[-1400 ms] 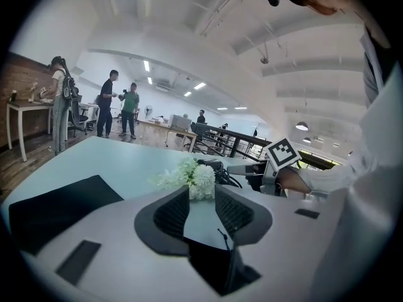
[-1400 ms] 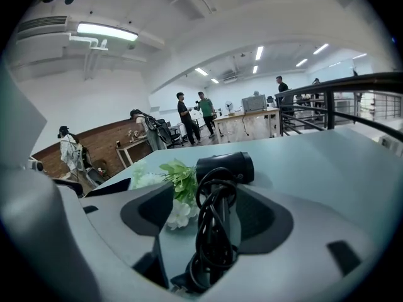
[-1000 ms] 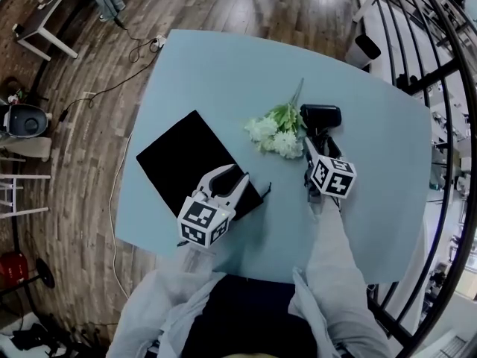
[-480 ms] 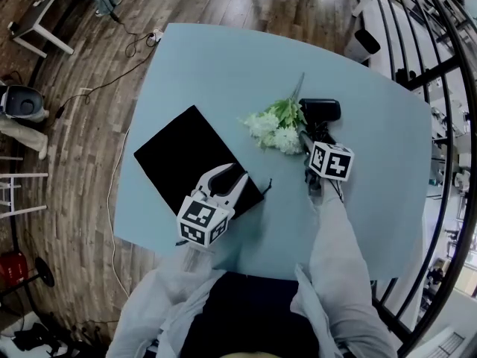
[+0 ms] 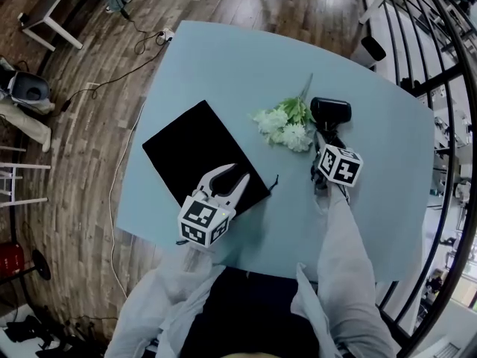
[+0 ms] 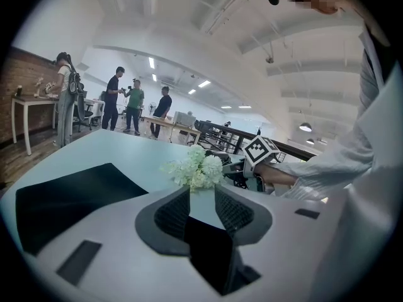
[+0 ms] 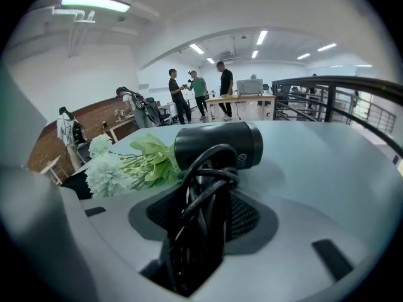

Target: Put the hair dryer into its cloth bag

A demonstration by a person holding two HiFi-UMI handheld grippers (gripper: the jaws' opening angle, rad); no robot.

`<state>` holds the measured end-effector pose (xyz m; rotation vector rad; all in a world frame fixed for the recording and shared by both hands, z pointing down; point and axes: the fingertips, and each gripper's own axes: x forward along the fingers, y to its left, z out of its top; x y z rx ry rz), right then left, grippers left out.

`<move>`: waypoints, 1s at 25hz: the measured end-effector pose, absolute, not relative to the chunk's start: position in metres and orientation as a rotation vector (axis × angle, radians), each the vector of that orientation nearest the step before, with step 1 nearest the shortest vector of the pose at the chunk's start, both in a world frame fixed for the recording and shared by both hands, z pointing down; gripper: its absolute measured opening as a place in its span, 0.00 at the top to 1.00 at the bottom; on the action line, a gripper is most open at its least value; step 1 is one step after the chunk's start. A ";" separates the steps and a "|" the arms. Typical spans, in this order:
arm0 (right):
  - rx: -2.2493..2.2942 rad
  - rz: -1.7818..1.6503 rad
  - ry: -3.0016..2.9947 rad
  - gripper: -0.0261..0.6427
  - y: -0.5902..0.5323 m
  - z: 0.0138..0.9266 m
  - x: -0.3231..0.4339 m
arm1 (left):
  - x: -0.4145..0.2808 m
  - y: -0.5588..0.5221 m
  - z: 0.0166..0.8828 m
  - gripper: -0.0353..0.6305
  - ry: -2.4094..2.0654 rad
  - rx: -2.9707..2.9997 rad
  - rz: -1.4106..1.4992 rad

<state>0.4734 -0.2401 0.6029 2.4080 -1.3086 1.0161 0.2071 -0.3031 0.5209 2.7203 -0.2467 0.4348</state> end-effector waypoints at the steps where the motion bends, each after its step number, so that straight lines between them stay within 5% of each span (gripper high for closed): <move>1: 2.422 1.005 -1.300 0.66 -0.238 0.601 0.474 | 0.204 -0.303 0.520 0.76 -0.250 2.723 0.434; 25: 2.548 0.951 -1.328 0.66 -0.168 0.548 0.409 | 0.166 -0.272 0.490 0.76 -0.301 2.820 0.353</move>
